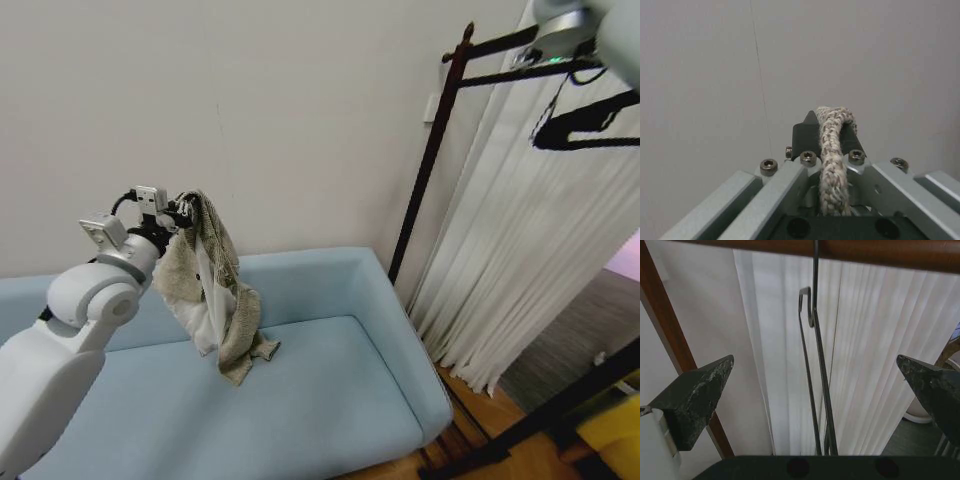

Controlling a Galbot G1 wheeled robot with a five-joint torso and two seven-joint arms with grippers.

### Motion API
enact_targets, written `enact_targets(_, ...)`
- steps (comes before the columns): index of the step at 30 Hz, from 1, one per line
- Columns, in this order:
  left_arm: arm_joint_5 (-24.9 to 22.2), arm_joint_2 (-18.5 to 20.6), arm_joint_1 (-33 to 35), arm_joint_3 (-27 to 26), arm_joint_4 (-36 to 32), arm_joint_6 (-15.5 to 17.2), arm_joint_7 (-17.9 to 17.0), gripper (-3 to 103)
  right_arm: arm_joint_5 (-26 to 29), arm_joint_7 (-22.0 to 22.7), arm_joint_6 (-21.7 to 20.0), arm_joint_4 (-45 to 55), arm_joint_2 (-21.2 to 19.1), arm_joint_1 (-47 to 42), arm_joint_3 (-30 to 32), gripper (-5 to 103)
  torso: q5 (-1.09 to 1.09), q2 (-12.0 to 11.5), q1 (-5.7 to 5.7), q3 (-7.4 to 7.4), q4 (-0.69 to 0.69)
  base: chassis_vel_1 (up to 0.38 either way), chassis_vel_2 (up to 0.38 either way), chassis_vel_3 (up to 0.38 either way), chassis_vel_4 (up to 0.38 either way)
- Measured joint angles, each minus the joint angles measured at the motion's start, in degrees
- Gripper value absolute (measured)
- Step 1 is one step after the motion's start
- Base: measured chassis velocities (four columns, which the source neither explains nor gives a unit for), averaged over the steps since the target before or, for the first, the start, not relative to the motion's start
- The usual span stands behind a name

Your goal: Pick up the clothes from the sofa and hang them on the clothes hanger.

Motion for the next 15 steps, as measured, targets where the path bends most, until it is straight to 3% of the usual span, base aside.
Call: enact_targets(15, 0.4, -0.2, -0.6, 0.9, 0.0, 0.4, -0.3, 2, -5.6, -7.5, 0.1, -3.0, -0.6, -4.6, 2.9, 97, -0.03, 0.0, 0.00, 0.00, 0.01, 0.000, 0.000, 0.000, 0.000)
